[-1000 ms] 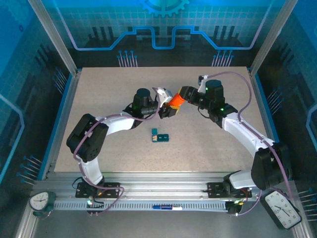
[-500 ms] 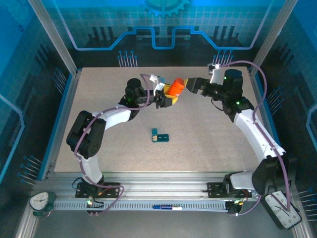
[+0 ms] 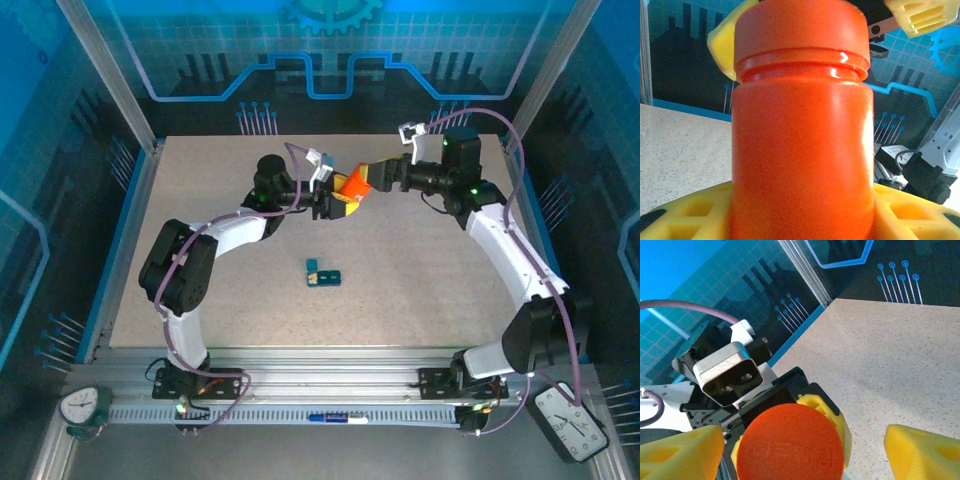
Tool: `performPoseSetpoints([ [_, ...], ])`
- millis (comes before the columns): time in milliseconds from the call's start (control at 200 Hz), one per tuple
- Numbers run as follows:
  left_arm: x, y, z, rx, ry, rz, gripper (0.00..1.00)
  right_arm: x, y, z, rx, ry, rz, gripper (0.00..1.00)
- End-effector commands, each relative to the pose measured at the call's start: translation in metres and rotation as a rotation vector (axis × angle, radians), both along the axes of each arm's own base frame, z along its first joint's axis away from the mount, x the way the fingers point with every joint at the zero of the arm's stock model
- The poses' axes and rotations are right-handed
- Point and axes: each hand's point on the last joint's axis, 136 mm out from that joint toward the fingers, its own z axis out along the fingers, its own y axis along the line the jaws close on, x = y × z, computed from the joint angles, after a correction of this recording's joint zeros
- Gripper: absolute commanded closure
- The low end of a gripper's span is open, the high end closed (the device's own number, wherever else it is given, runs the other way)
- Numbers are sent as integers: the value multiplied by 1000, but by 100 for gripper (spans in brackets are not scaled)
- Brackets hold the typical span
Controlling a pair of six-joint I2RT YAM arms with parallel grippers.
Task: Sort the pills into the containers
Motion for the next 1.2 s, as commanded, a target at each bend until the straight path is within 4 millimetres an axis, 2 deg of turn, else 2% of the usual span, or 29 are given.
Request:
performPoseSetpoints([
  [0,-4,0,15,-23,-53,-34,100,-5,9,-1,-23,-1,46,18],
  [130,-4,0,16,-24,-53,-35,100,-3,12,-5,-31,9,50,26],
  [305,-4,0,16,-25,-60,-33,100,-2,14,-11,-34,30,40,52],
  [475,-3,0,18,-31,-73,-22,100,-2,15,-21,-14,69,-12,61],
  [680,-1,-2,28,-46,-153,69,100,-5,22,-53,-9,141,-152,62],
  [865,-5,-12,33,-29,-292,221,100,2,14,-80,60,219,-342,63],
  [1066,-10,-25,30,12,-405,320,100,4,16,-94,116,287,-420,63],
  [1196,-8,-28,26,18,-405,328,100,5,19,-96,129,302,-432,63],
])
